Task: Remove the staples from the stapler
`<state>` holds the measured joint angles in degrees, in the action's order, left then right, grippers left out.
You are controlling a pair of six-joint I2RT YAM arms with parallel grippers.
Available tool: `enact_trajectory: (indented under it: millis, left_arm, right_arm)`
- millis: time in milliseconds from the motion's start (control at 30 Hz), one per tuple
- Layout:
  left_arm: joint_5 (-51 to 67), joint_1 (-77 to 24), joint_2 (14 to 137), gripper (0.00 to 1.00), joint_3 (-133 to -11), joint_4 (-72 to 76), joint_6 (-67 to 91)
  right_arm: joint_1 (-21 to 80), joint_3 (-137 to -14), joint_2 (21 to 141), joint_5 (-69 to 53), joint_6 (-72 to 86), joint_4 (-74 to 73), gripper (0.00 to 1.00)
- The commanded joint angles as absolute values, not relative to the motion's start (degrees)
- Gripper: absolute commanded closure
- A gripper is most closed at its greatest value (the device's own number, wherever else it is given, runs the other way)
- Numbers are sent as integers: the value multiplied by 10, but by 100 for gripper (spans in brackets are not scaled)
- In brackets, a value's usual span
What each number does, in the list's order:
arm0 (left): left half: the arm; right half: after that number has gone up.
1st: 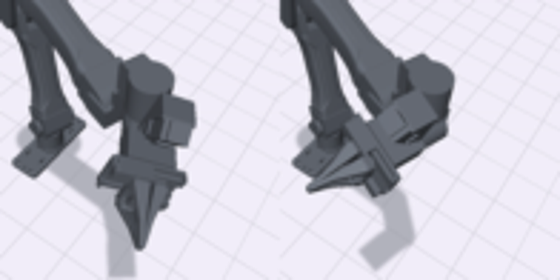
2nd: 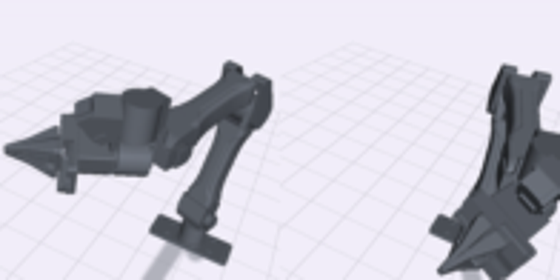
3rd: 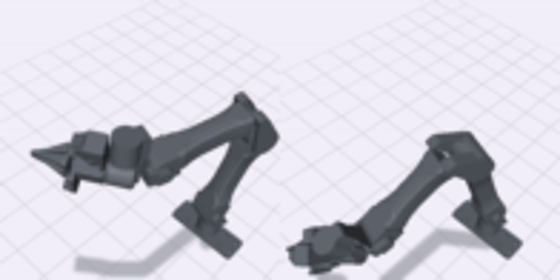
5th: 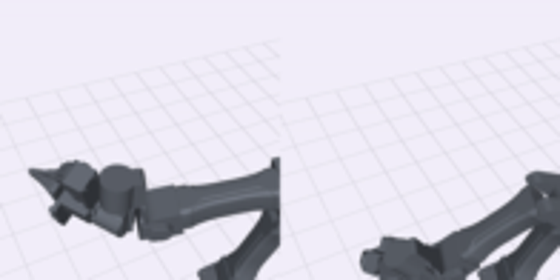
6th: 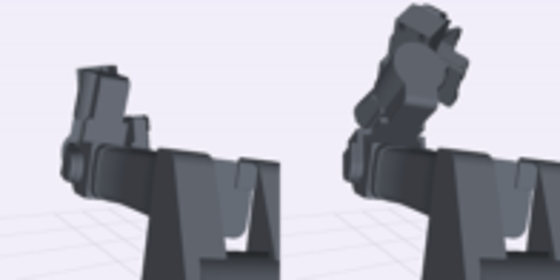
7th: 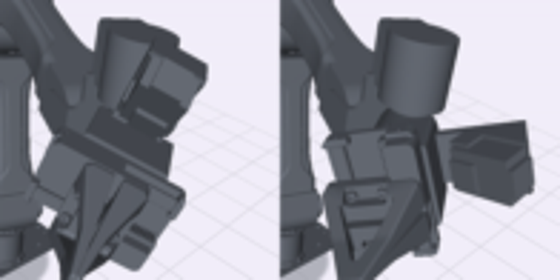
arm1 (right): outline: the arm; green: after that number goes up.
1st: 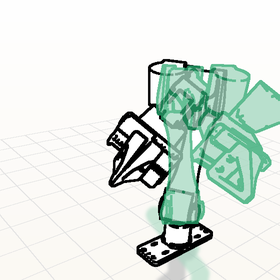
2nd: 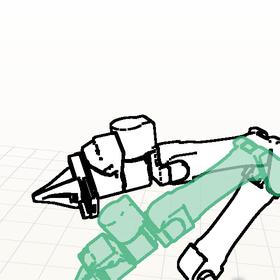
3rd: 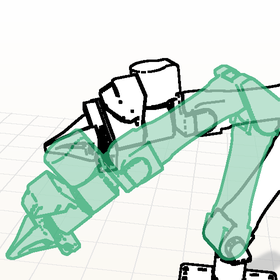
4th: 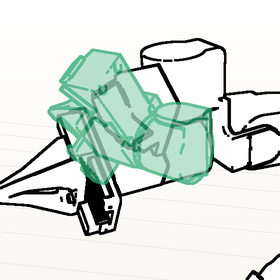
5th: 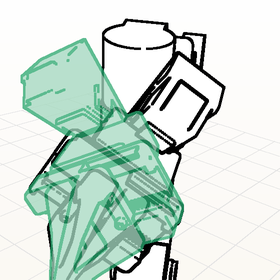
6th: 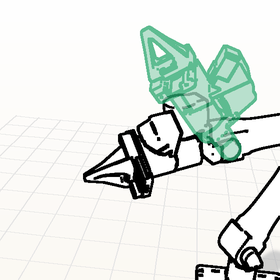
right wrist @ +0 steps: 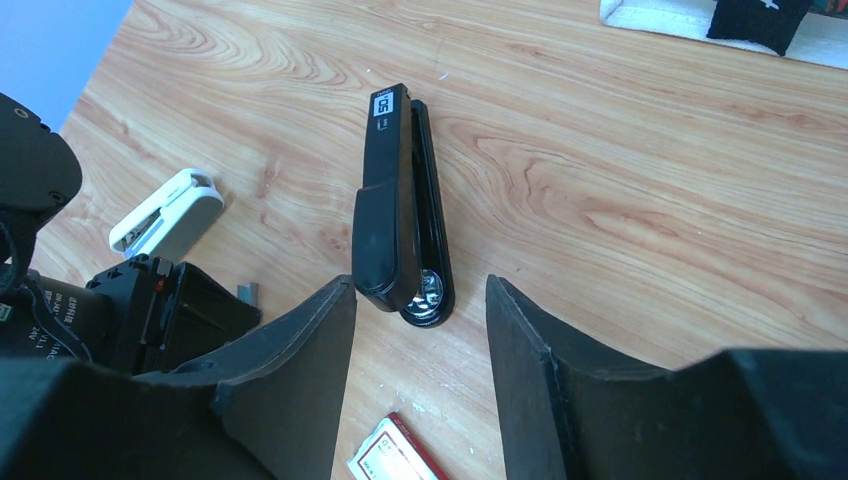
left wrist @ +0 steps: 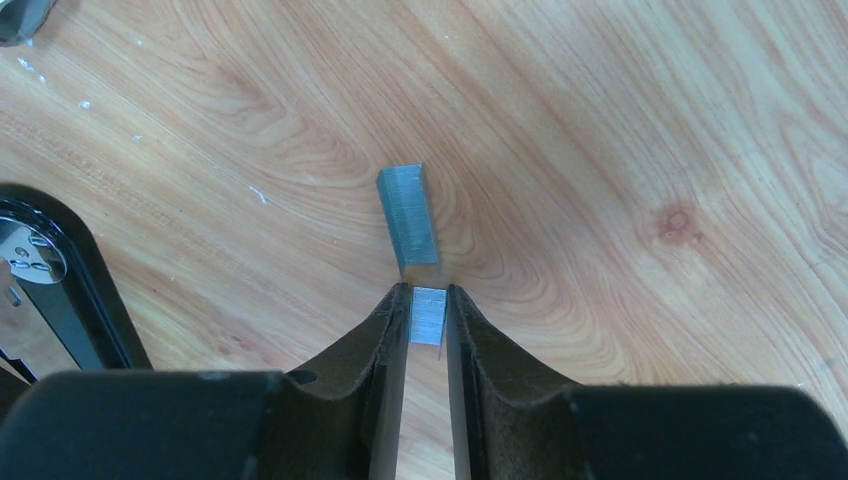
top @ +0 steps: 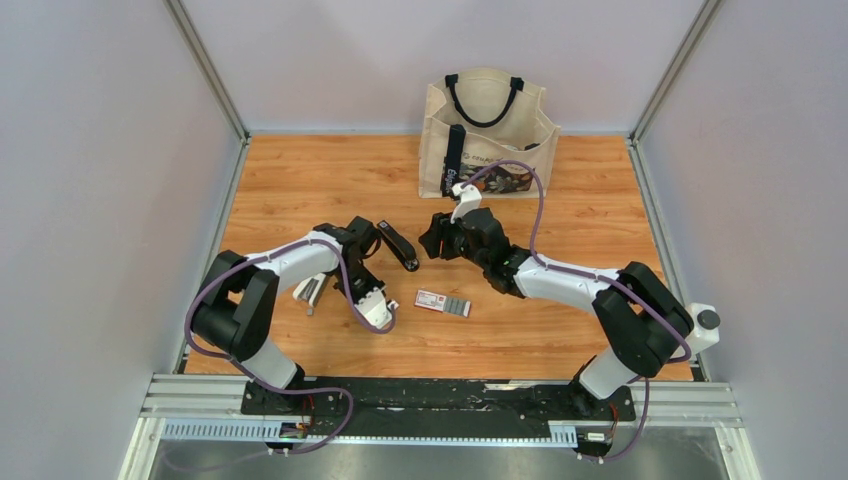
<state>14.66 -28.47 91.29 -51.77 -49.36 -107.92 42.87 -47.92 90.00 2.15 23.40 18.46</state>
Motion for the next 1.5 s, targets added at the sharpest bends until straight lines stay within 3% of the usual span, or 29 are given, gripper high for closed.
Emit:
enact_trajectory:
  millis: [0,200,367,567,833,1033,1133,1233,1267,1333,1367,1400,1467]
  left_arm:
    - [159,-291,918,73,-513,-484,-1060]
    - [154,-292,917,78,-514,-482,-1045]
    - [147,-293,915,93,-518,-481,-1021]
    - [184,-290,897,100,-618,-502,-831]
    - [370,-274,839,100,-771,-587,-608]
    - [564,-216,821,100,-817,-542,-413]
    - [694,-179,808,98,-782,-401,-226]
    - [749,-168,786,97,-699,-83,82]
    - [757,-168,791,96,-685,91,162]
    - [740,-167,803,96,-627,318,441]
    - [727,-166,826,95,-611,548,537]
    - [717,-165,843,95,-612,620,690]
    - [701,-164,887,95,-624,754,793]
  right_arm:
    - [425,-477,889,13,238,218,47]
    - [424,-479,890,11,239,217,47]
    - [424,-480,891,9,239,217,47]
    - [423,-488,870,8,236,192,46]
    - [418,-490,776,-26,240,138,42]
    - [401,-470,672,-88,259,113,39]
    - [396,-454,626,-119,273,105,34]
    - [395,-445,599,-149,283,111,32]
    - [395,-445,595,-156,287,112,32]
    - [395,-452,592,-169,291,113,32]
    - [395,-455,593,-173,294,115,33]
    - [395,-461,594,-177,294,116,33]
    - [395,-468,600,-184,296,121,33]
